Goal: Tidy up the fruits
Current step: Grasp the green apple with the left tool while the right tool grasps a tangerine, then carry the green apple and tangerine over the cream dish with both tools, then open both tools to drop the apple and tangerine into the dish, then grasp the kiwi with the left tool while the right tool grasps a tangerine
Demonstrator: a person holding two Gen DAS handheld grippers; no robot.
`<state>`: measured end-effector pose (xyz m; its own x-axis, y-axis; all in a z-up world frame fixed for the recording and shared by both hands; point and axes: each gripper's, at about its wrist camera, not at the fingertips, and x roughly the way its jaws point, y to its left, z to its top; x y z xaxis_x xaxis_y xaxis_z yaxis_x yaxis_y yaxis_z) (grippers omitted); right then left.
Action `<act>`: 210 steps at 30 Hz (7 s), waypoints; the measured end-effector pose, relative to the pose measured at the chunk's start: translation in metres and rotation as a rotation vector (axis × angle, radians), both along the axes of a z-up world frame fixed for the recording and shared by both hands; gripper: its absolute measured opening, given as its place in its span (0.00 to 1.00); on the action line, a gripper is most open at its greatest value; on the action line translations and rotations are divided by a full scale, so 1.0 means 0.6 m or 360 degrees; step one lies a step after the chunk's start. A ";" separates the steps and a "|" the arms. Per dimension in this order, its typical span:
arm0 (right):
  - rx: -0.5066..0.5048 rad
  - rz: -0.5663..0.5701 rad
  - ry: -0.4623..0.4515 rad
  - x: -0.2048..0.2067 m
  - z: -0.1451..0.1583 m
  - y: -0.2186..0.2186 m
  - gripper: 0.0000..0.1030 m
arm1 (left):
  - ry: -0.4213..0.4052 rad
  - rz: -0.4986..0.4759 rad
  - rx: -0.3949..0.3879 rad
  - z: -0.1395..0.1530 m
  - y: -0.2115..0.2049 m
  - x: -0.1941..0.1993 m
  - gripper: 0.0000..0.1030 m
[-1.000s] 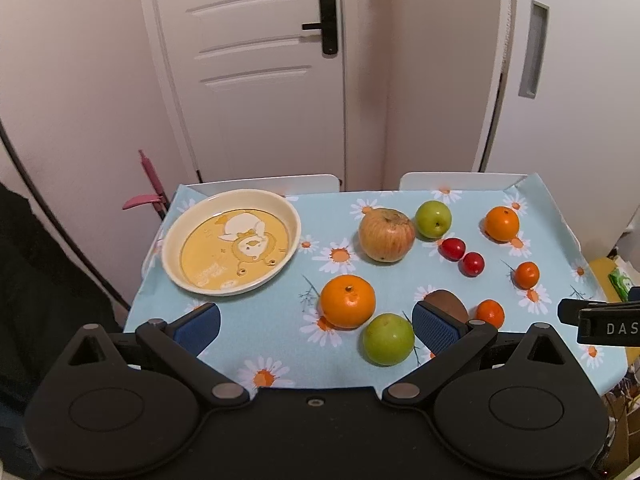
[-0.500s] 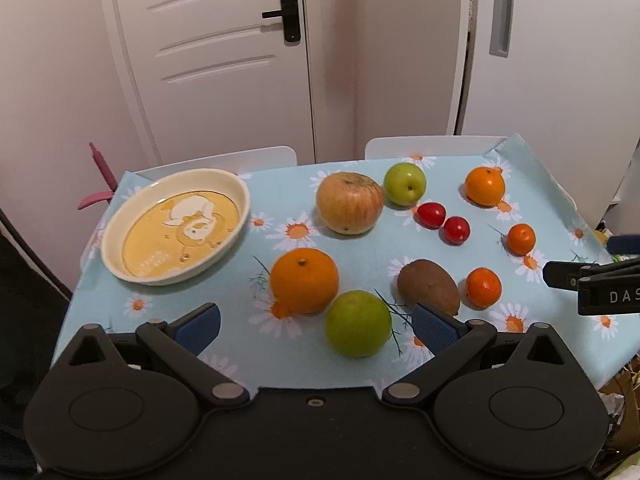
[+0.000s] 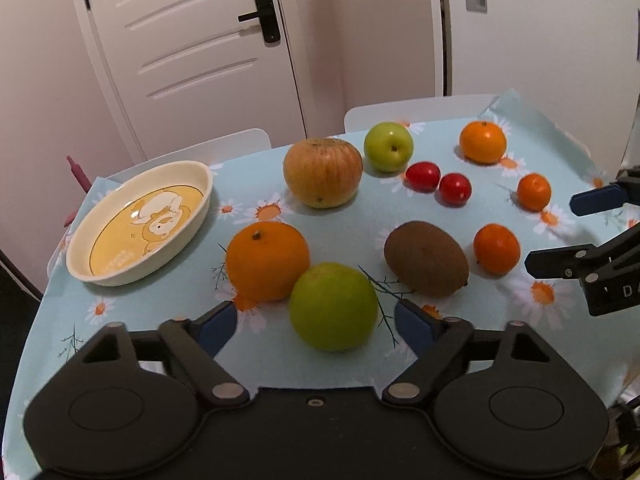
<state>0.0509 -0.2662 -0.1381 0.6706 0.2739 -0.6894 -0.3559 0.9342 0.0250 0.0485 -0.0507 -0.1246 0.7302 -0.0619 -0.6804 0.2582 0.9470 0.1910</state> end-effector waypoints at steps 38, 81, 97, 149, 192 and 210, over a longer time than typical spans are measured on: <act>0.0078 0.0255 0.0026 0.041 0.010 0.028 0.51 | 0.0057 0.0104 0.0031 -0.004 -0.016 -0.007 0.58; 0.0216 0.0140 -0.0045 0.250 0.210 0.365 0.51 | -0.0108 0.0232 0.0039 0.149 0.302 0.203 0.58; 0.0168 -0.0085 0.0087 0.356 0.138 0.426 0.51 | 0.0058 -0.0048 0.0070 0.028 0.326 0.371 0.58; -0.0024 0.0281 0.0033 0.354 0.099 0.496 1.00 | 0.0138 0.0218 -0.0084 0.066 0.361 0.238 0.92; 0.0042 -0.0283 0.0026 0.034 0.185 0.028 1.00 | -0.0005 0.0096 -0.0151 0.152 0.058 0.017 0.92; 0.0024 -0.0212 0.0029 0.045 0.066 -0.081 1.00 | -0.0052 0.0085 -0.0086 0.020 -0.115 0.014 0.91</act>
